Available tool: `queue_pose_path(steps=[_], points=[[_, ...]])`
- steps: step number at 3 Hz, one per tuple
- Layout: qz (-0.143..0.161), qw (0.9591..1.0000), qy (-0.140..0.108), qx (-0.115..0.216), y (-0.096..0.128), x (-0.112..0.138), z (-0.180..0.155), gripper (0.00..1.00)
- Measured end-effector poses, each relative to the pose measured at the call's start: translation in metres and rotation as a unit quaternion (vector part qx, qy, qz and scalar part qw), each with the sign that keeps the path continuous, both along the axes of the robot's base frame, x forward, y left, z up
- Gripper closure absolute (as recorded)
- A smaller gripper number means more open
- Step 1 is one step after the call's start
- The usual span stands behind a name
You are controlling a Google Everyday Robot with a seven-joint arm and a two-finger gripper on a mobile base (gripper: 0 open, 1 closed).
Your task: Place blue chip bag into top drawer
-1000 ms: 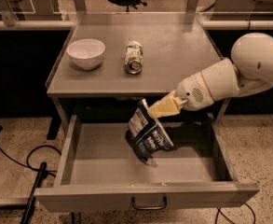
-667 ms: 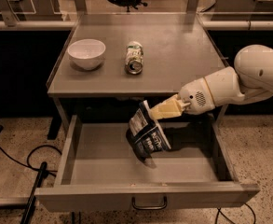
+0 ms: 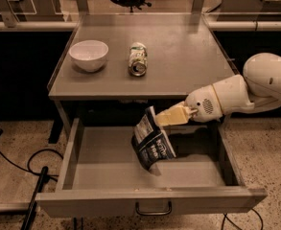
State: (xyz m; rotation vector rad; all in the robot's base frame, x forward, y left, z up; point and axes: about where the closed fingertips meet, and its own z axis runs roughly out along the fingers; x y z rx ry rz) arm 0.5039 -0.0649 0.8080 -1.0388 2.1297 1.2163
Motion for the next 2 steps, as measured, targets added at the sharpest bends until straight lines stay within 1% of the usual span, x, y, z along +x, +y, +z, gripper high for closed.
queue_pose_path(steps=[1,2], points=[[-0.026,0.9990,0.021,0.030,-0.0120,-0.0038,-0.0149,1.00],[-0.045,0.9969,0.038,0.052,-0.0217,-0.0056,-0.0237,1.00]])
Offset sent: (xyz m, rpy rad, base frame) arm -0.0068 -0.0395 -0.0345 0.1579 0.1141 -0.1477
